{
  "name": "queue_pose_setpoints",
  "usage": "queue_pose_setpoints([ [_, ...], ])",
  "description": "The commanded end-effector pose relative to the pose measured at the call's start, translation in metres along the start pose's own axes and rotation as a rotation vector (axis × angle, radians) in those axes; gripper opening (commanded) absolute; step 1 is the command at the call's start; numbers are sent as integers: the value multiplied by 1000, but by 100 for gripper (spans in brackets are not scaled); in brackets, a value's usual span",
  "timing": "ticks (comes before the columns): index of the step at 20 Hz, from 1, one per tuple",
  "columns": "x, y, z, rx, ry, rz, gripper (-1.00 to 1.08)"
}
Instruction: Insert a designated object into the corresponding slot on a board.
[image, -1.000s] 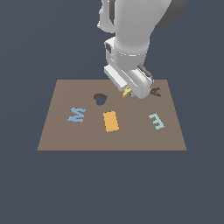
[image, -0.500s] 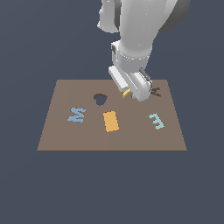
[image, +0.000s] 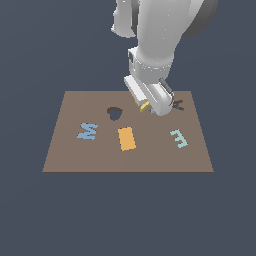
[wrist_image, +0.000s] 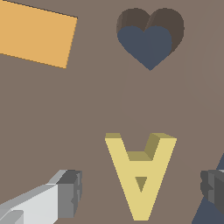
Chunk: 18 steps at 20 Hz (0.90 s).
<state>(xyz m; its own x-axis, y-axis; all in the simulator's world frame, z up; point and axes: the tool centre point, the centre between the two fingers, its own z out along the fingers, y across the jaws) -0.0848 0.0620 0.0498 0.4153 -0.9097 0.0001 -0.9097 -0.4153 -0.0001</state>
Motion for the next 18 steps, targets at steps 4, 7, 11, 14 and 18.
queue_pose_setpoints([
  [4, 0, 0, 5, 0, 0, 0, 100],
  [7, 0, 0, 15, 0, 0, -1, 100],
  [11, 0, 0, 20, 0, 0, -2, 100],
  [14, 0, 0, 20, 0, 0, -2, -100],
  [18, 0, 0, 20, 0, 0, -2, -100],
])
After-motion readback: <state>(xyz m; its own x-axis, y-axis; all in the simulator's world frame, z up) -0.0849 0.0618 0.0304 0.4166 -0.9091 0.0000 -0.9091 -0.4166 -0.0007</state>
